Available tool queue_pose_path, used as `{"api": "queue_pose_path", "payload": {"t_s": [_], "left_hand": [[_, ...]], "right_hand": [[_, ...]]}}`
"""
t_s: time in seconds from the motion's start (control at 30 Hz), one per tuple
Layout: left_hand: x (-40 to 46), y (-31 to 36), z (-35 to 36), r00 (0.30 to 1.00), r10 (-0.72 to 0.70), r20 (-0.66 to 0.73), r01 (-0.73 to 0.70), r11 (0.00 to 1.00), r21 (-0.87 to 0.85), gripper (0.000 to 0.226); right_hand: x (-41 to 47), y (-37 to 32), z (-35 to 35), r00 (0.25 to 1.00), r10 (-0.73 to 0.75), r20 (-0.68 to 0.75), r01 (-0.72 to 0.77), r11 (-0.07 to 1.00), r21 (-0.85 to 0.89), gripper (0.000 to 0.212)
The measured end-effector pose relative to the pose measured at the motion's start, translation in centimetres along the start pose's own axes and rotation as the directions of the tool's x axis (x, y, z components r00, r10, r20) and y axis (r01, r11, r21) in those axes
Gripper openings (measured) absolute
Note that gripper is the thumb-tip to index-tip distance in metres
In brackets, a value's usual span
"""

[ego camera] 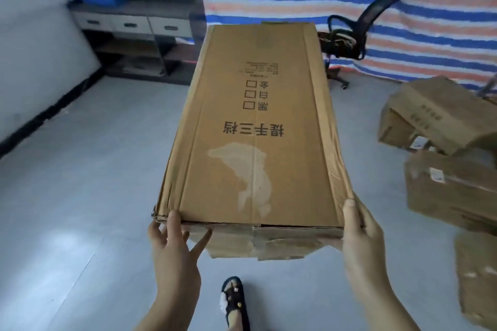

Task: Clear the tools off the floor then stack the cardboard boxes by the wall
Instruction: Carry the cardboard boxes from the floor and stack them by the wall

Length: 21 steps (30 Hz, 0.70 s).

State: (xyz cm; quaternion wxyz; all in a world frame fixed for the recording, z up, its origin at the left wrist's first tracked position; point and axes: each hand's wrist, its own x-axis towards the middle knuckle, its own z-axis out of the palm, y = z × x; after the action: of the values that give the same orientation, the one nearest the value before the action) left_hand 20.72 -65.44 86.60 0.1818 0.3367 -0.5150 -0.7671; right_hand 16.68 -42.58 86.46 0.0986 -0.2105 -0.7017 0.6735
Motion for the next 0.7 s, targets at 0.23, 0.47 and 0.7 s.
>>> {"api": "queue_pose_path", "payload": {"t_s": [0.23,0.47,0.7], "left_hand": [[-3.1,1.7,-11.4,0.953,0.122,-0.278,-0.134,0.991,-0.025,0.015],[-1.1,2.9,-22.4,0.817,0.072,-0.572,-0.187,0.972,-0.145,0.029],[3.7,8.5,-33.6,0.677,-0.079,-0.732,-0.231,0.921,-0.312,0.026]], "right_hand": [[-5.0,1.5,8.0,0.935,0.002,0.354,0.040,0.993,-0.110,0.025],[-11.9,2.5,18.4,0.819,0.032,0.573,0.101,0.975,-0.199,0.036],[-20.3,4.5,31.4,0.745,0.043,0.666,0.145,0.964,-0.225,0.039]]}}
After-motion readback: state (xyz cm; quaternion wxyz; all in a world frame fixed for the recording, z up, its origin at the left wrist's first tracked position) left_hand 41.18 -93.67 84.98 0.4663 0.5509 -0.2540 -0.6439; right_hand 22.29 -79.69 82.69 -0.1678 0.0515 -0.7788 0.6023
